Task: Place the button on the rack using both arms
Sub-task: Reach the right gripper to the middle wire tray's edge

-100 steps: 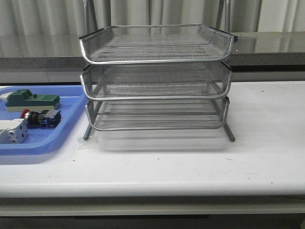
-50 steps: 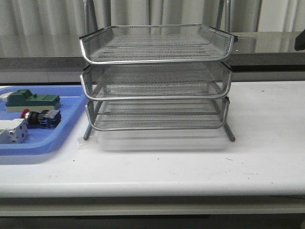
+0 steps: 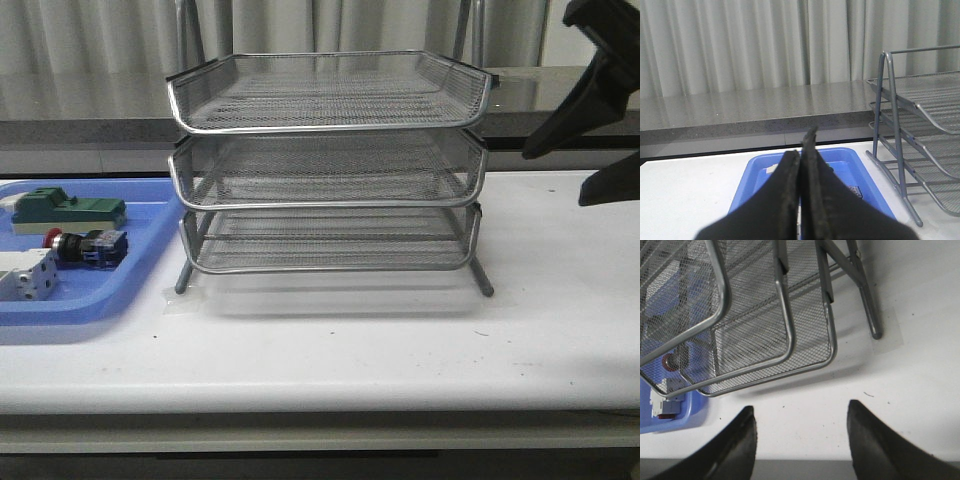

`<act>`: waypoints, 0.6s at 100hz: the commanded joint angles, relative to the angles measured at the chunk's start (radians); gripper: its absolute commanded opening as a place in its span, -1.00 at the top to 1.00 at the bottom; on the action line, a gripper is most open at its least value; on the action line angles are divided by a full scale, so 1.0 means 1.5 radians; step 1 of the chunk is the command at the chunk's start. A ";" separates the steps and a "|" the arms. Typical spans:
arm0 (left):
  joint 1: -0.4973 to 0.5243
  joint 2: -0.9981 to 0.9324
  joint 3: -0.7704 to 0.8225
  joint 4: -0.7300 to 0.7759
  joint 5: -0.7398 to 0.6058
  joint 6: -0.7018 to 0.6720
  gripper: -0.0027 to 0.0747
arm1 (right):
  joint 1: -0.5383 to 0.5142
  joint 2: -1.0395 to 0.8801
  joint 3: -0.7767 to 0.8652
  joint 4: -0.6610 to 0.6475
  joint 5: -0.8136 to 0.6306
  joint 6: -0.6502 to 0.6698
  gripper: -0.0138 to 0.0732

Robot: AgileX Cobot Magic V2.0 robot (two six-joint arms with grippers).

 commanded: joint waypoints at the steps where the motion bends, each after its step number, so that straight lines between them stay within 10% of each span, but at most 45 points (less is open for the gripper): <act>1: -0.001 0.001 0.022 -0.004 -0.055 -0.006 0.98 | 0.000 0.008 -0.022 0.114 -0.005 -0.107 -0.29; 27: -0.001 0.001 0.022 -0.004 -0.055 -0.006 0.98 | 0.000 0.086 -0.047 0.292 0.059 -0.270 -0.29; 60: -0.001 0.001 0.022 -0.004 -0.055 -0.006 0.98 | 0.000 0.182 -0.118 0.301 0.109 -0.278 -0.29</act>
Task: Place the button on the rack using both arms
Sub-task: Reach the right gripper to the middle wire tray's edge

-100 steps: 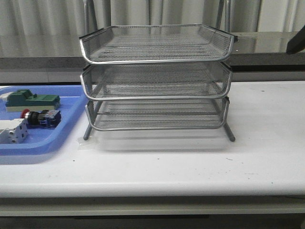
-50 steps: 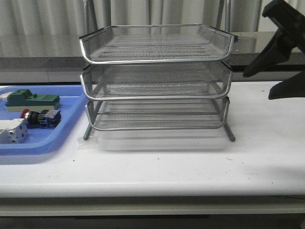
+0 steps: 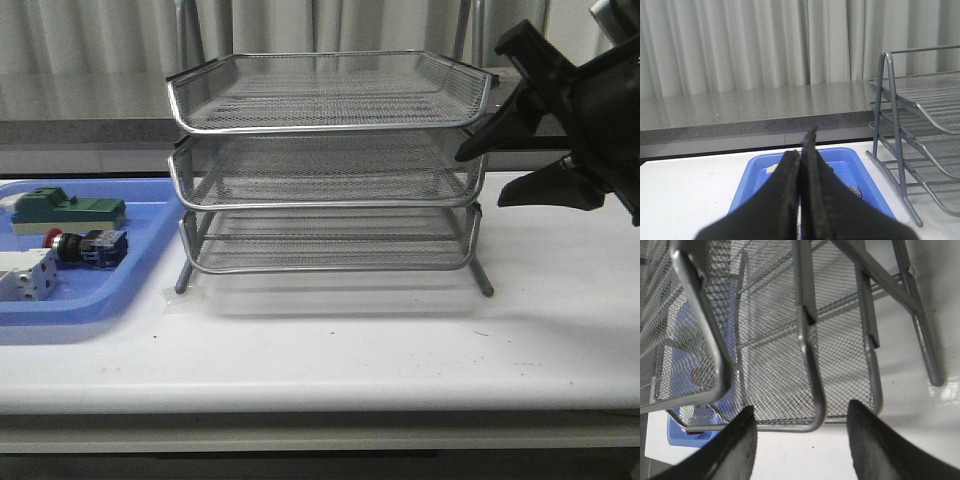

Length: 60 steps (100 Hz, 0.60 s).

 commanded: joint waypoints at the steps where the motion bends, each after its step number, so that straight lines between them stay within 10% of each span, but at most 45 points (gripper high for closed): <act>1: -0.001 0.001 0.022 -0.004 -0.055 -0.006 0.98 | 0.000 -0.001 -0.035 0.023 0.040 -0.011 -0.29; 60: -0.001 0.001 0.022 -0.004 -0.055 -0.006 0.98 | 0.000 0.075 -0.077 0.030 0.087 -0.022 0.14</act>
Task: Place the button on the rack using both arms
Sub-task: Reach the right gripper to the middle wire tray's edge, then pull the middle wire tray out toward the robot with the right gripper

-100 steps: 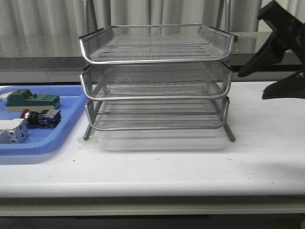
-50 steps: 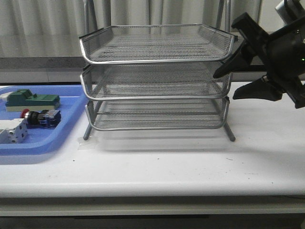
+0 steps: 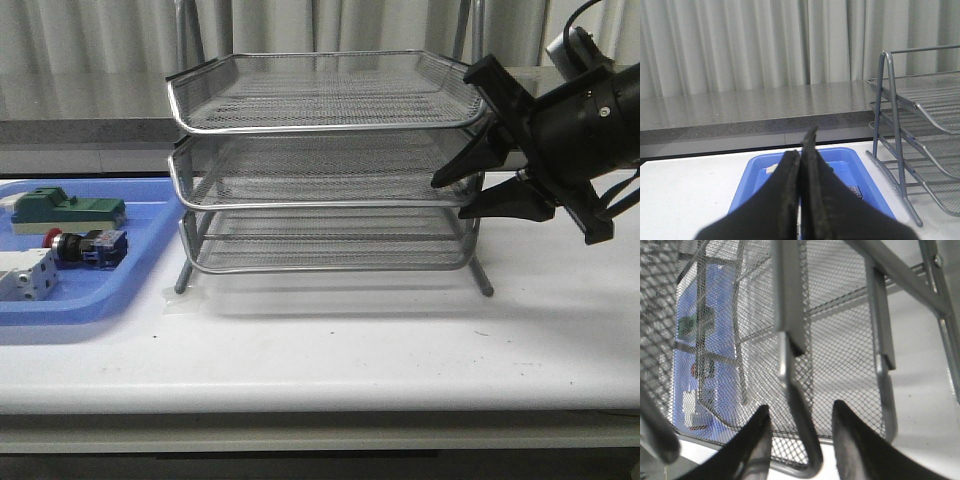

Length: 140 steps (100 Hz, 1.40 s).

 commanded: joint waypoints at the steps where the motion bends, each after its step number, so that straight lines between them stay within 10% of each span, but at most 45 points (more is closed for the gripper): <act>1: -0.001 0.001 0.022 -0.004 -0.055 -0.006 0.98 | 0.000 -0.025 -0.019 0.024 0.038 -0.011 0.15; 30: -0.001 0.001 0.022 -0.004 -0.055 -0.006 0.98 | 0.000 -0.025 -0.017 0.002 0.054 -0.011 0.69; 140: -0.001 0.001 0.022 -0.004 -0.055 -0.006 0.98 | 0.000 -0.228 0.251 -0.089 0.044 -0.041 0.68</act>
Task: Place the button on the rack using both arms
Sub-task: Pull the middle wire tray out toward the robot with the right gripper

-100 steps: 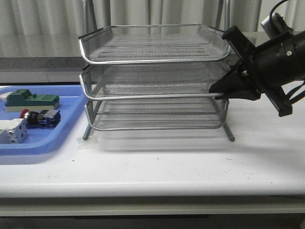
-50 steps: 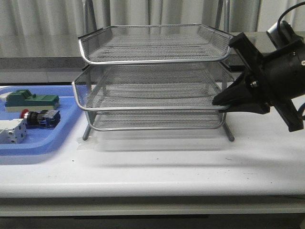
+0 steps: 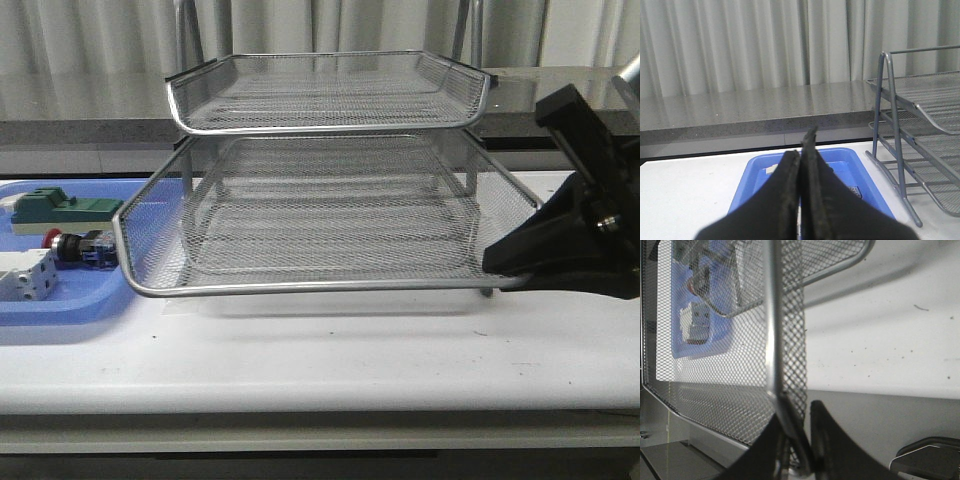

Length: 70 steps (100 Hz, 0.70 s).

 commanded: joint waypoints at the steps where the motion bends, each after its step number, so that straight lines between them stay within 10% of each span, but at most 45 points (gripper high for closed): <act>1: -0.001 0.001 0.022 -0.004 -0.055 -0.006 0.98 | 0.001 -0.032 -0.002 -0.039 -0.003 -0.020 0.67; 39: -0.001 0.001 0.022 -0.004 -0.055 -0.006 0.98 | 0.001 -0.079 -0.002 -0.077 0.016 -0.039 -0.35; 70: -0.001 0.001 0.022 -0.004 -0.055 -0.006 0.98 | 0.001 -0.171 -0.004 -0.239 -0.002 0.029 -0.37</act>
